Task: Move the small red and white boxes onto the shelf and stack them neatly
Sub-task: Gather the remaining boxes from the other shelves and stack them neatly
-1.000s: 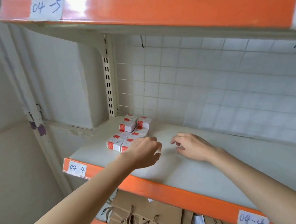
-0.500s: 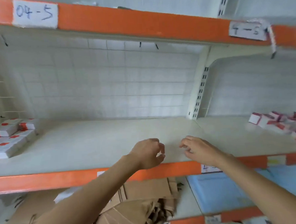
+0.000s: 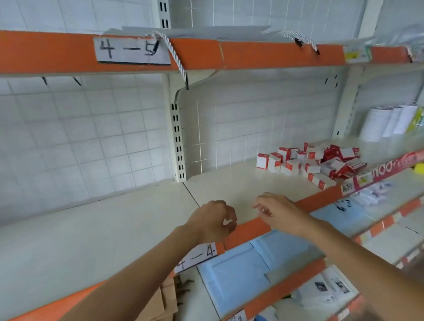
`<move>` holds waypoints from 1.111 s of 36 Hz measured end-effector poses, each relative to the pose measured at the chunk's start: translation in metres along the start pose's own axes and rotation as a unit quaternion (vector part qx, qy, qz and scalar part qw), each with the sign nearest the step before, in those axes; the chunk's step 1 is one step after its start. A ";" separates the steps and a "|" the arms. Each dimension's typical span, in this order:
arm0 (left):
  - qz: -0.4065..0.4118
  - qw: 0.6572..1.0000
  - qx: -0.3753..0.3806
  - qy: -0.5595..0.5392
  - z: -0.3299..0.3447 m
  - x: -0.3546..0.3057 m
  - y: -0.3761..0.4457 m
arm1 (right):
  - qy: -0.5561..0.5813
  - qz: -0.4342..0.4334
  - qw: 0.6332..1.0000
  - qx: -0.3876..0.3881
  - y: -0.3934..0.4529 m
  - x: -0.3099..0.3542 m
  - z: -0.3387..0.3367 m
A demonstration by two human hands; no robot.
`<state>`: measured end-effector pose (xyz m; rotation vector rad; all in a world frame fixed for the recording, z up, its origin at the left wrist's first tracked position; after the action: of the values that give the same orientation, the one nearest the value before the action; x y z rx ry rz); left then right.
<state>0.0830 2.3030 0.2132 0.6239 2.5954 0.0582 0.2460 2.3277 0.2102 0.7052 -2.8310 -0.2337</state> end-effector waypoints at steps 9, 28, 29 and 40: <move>-0.004 0.999 -0.018 -0.035 0.011 0.014 0.110 | -0.060 0.006 0.998 0.029 0.072 -0.077 -0.026; -0.093 0.994 -0.050 -0.039 0.021 0.048 0.197 | -0.071 -0.046 0.996 0.039 0.200 -0.161 -0.003; -0.102 0.993 -0.047 -0.037 0.022 0.047 0.198 | -0.074 -0.041 0.996 0.040 0.206 -0.164 -0.003; -0.186 0.979 -0.078 -0.014 0.026 0.028 0.199 | -0.249 -0.056 0.964 0.071 0.247 -0.198 0.015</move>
<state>0.1565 2.4915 0.2067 0.0780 2.6035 0.1304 0.3034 2.6397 0.2130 0.9558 -3.3137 -0.2580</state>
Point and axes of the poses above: each hand's wrist, its own y-axis towards the middle knuckle, its own z-axis out of the palm, x = y × z, the point moved 5 cm from there along y, towards the middle knuckle, and after that the axes turned 10 degrees about -y, right-handed, at the moved point
